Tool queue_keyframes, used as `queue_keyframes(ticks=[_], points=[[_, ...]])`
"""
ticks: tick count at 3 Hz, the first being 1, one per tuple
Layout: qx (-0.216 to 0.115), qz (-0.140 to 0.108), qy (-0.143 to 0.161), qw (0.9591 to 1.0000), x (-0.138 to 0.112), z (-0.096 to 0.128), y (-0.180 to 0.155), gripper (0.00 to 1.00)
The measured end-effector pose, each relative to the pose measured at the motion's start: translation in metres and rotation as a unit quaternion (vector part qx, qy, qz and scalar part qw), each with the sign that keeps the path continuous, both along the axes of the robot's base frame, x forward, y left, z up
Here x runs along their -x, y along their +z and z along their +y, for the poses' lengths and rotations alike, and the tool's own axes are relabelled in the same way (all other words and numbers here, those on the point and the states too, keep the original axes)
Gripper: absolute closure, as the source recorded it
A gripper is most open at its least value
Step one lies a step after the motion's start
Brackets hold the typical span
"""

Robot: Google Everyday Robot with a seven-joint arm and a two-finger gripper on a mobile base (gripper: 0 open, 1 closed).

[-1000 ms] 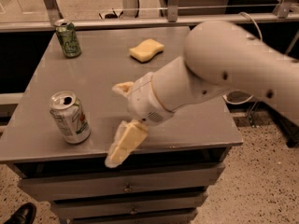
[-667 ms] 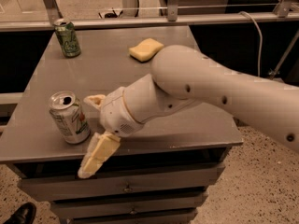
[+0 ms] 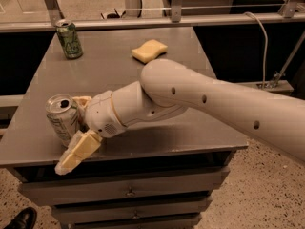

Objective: Knock 7up can over

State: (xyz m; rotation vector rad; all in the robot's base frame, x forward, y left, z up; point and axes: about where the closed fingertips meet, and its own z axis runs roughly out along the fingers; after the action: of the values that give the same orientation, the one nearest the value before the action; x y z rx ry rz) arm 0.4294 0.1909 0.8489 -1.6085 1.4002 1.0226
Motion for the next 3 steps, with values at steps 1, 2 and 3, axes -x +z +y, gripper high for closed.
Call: queue_keyframes(ticks=[1, 2, 3], points=[[-0.028, 0.018, -0.01, 0.9994, -0.009, 0.006, -0.001, 0.0], [-0.052, 0.033, -0.024, 0.9978, -0.019, 0.008, 0.003, 0.18], [-0.067, 0.034, -0.037, 0.9965, -0.03, 0.005, 0.013, 0.41]])
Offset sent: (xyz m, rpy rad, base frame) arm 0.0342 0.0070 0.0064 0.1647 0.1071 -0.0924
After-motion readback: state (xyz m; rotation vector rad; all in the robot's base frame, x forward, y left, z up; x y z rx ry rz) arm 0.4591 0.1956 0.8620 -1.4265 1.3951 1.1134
